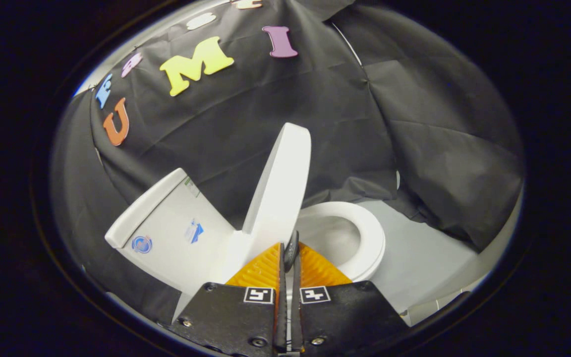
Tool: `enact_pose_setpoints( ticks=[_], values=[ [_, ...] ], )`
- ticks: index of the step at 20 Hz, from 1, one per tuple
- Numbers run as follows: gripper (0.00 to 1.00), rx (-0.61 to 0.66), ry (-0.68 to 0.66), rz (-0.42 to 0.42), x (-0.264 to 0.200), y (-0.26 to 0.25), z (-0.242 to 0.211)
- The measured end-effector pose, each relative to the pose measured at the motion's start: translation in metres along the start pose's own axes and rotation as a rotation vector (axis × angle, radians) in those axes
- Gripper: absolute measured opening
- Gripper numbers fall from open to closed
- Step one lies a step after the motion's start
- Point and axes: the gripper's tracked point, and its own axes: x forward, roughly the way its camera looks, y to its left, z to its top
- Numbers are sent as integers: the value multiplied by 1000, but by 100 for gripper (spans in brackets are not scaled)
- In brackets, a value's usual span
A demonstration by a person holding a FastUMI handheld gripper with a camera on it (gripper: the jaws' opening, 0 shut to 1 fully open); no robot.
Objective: Open the toilet lid.
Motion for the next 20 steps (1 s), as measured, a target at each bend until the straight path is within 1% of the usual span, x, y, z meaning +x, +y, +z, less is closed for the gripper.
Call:
enact_pose_setpoints(
  ticks=[4,20],
  values=[
    [7,-9,-4,10,-2,12,2],
    [7,-143,-61,-6,-10,60,7]
  ],
)
